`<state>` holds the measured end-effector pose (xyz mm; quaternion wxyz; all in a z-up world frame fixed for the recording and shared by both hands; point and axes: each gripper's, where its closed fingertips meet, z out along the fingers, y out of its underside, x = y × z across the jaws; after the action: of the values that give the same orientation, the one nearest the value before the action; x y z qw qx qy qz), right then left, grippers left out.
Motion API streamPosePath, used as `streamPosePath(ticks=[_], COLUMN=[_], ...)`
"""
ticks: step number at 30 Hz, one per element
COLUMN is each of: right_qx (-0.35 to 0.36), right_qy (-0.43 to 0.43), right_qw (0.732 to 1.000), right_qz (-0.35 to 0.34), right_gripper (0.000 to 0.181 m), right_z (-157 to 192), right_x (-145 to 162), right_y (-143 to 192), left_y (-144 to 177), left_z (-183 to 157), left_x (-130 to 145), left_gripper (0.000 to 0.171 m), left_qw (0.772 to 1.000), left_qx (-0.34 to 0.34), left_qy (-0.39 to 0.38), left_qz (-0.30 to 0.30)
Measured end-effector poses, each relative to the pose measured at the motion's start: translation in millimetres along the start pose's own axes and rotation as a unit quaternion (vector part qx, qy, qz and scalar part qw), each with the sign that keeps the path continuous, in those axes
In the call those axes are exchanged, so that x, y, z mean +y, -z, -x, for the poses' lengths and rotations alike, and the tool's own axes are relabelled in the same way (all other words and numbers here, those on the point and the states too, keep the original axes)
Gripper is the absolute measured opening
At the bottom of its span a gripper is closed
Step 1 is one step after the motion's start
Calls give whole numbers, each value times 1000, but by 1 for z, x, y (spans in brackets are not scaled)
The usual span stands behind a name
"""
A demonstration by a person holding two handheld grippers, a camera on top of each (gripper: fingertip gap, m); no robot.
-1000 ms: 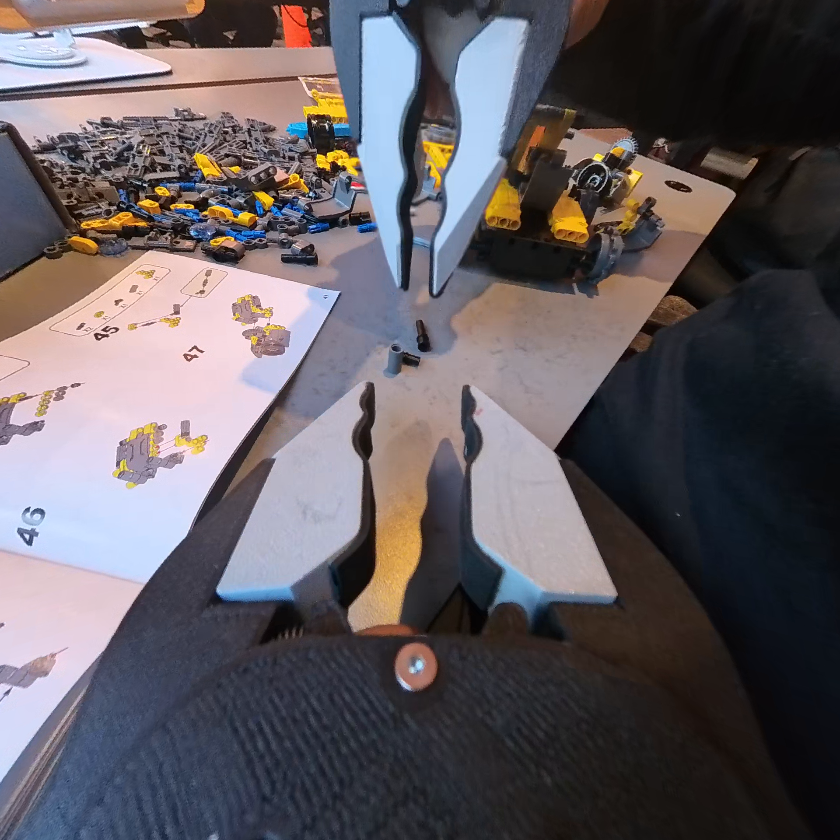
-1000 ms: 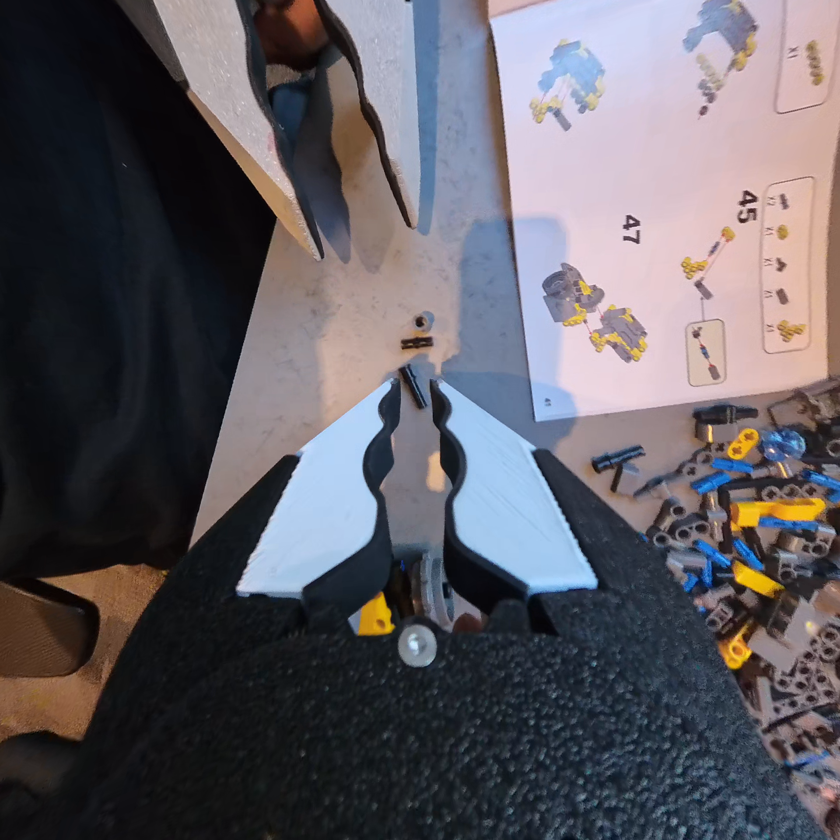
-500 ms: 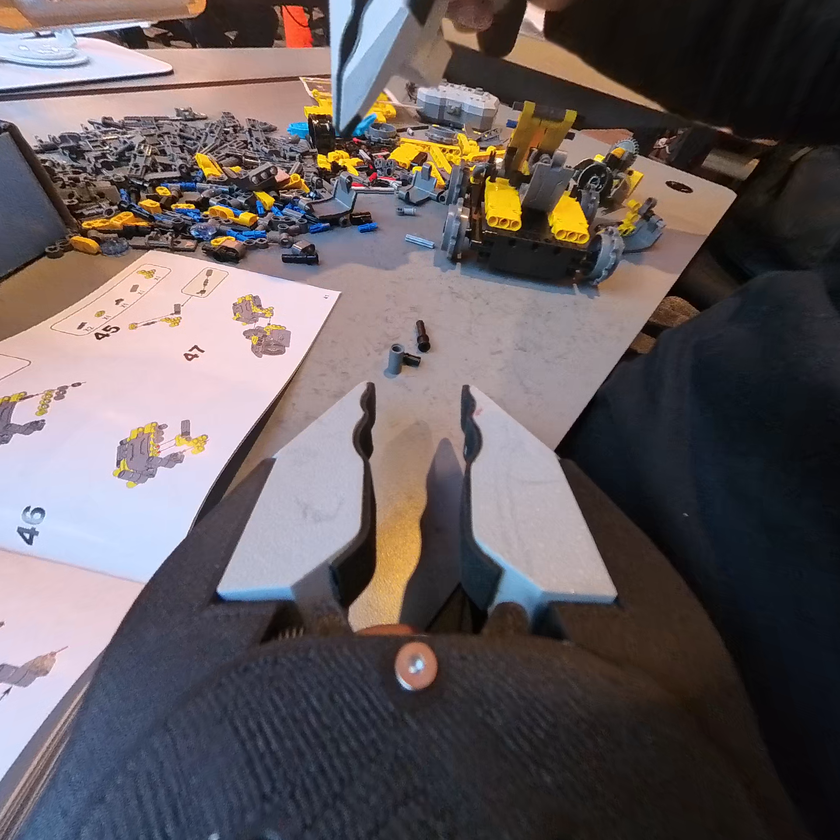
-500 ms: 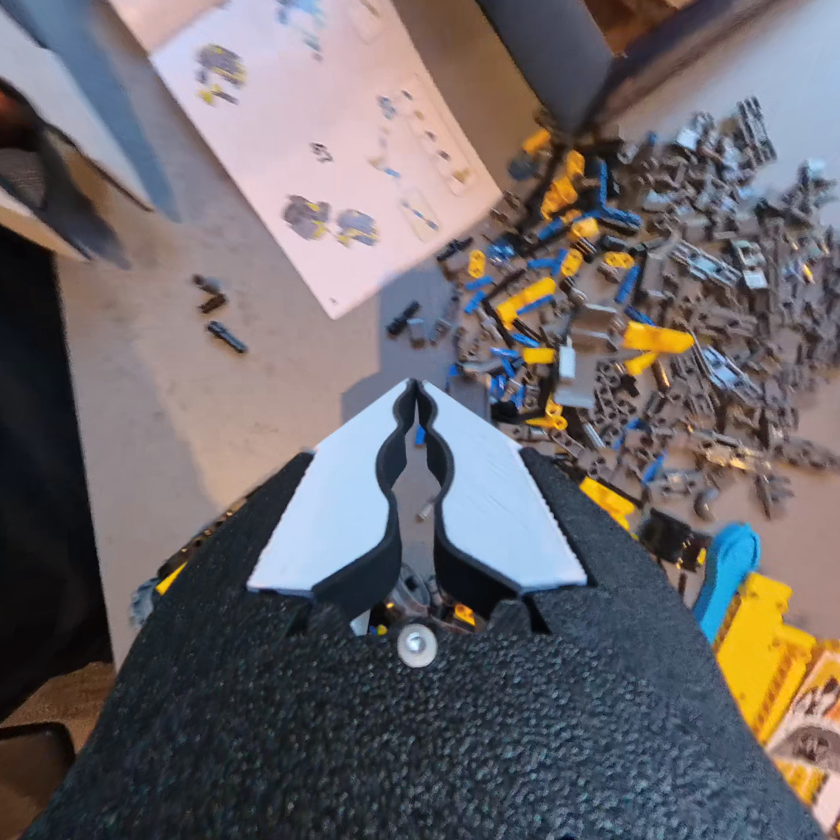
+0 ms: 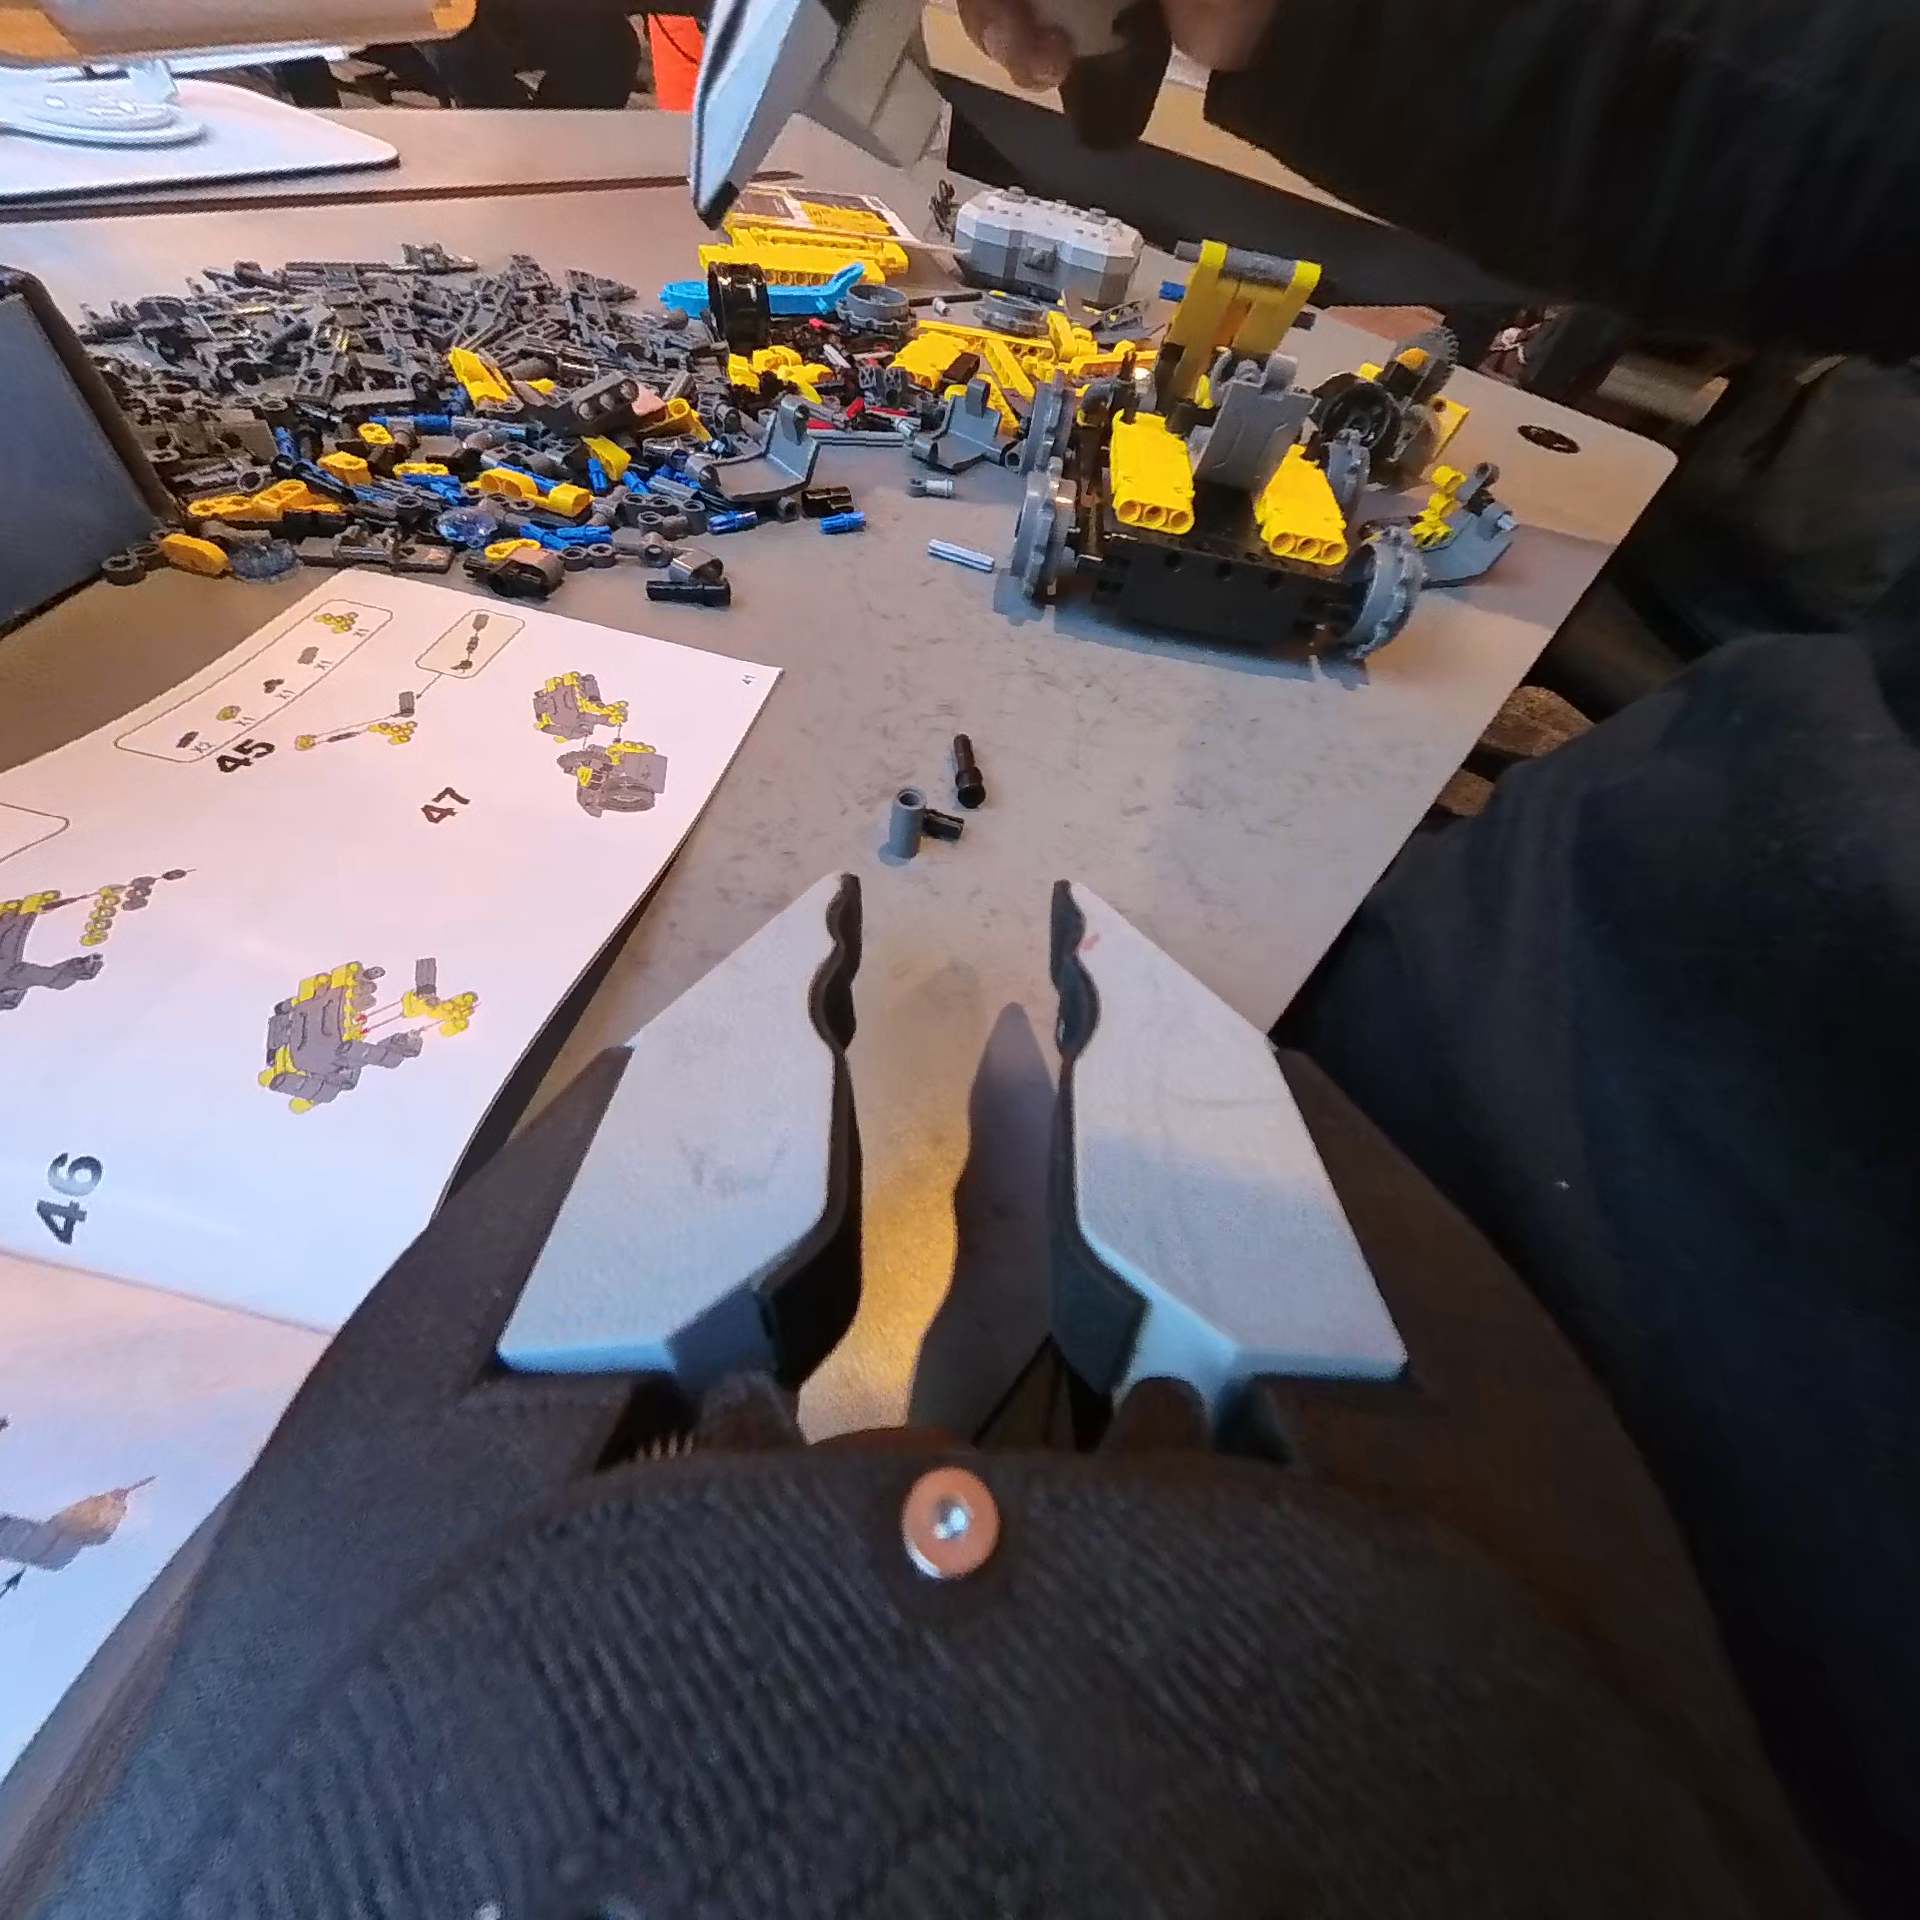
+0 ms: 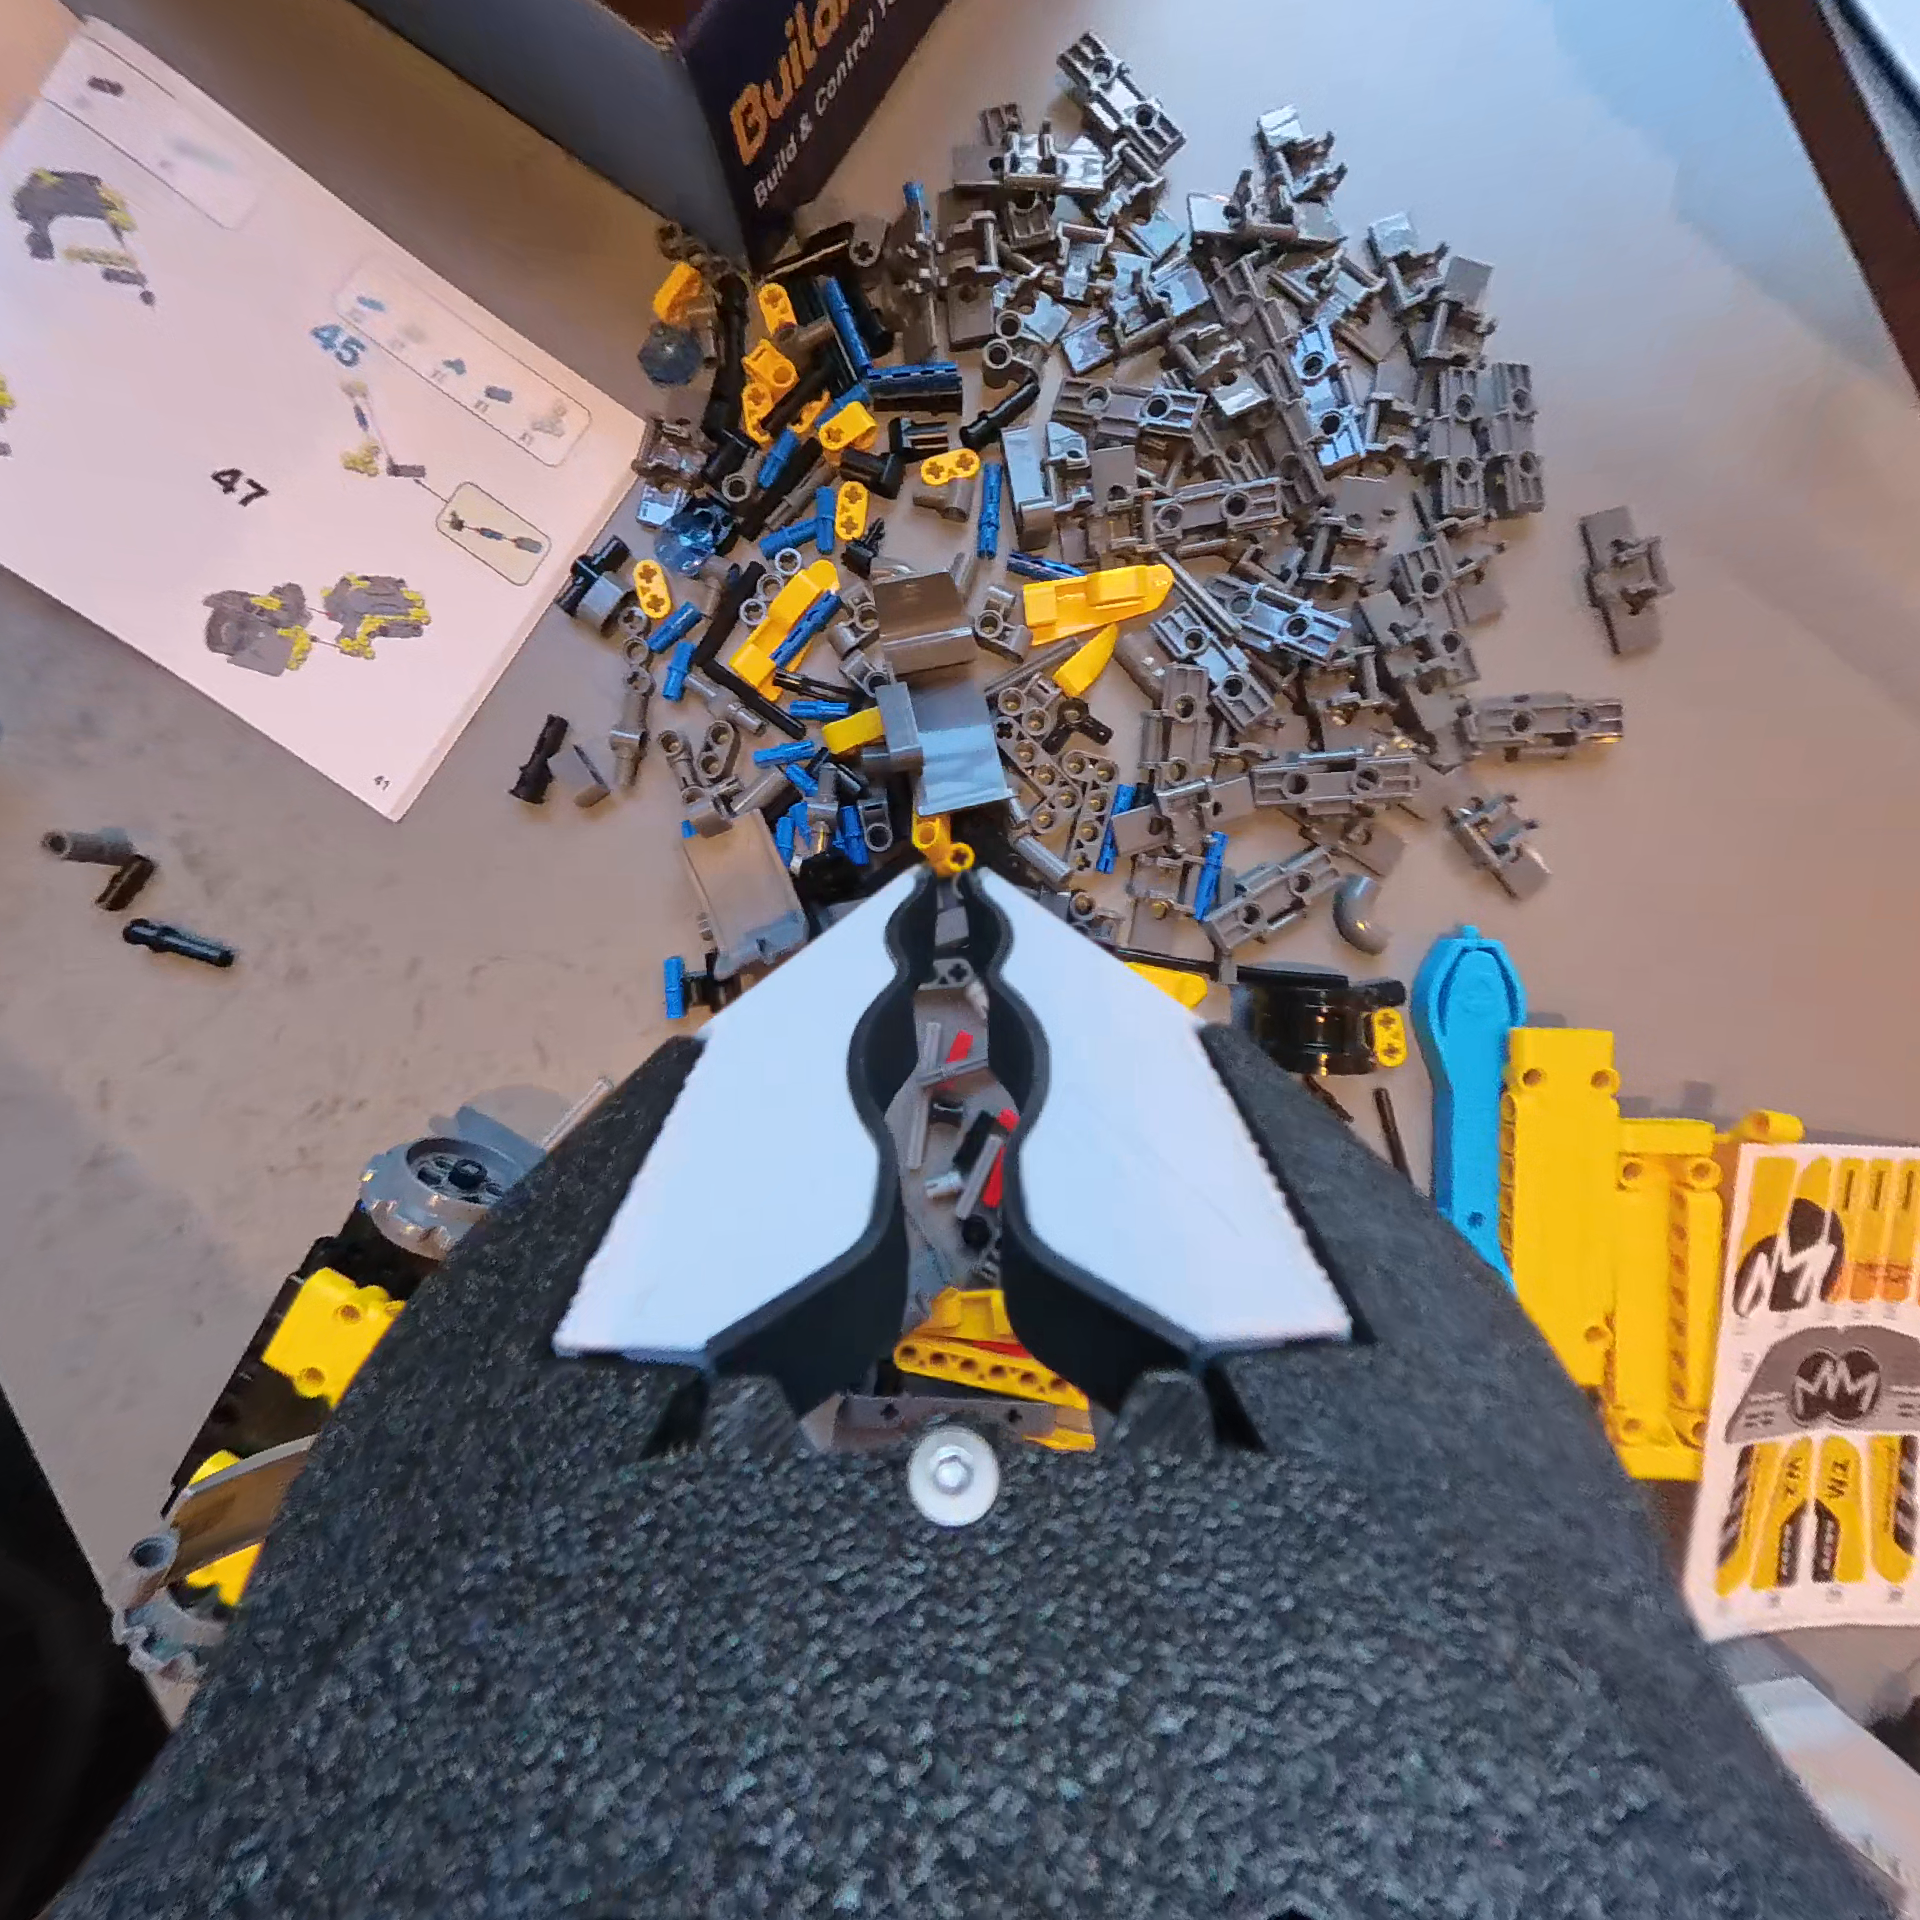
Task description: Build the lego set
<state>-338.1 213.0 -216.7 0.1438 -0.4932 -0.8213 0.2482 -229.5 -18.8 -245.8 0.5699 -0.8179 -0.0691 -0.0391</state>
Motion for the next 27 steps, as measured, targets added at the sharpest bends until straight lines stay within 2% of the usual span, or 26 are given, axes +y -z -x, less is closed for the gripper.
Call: streamPosePath(ticks=[4,7,14,17,27], right_qx=[-16,5,77,81,101], right_qy=[10,4,-31,-30,-79], right_qw=[1000,999,996,996,991], right_qz=[24,44,28,26,24], right_gripper=[5,5,6,13,11], right_z=[5,-6,-38,-38,-61], right_x=[10,17,14,14,26], right_y=[-5,-6,-1,-1,9], left_y=[0,0,0,0,0], left_z=[0,0,0,0,0], left_x=[0,0,0,0,-2], left_gripper=[33,33,32,32,31], left_qw=[1000,1000,1000,1000,1000], left_qx=[1,2,3,3,7], left_qy=[1,2,3,2,9], left_qz=[0,-1,-1,-1,-5])
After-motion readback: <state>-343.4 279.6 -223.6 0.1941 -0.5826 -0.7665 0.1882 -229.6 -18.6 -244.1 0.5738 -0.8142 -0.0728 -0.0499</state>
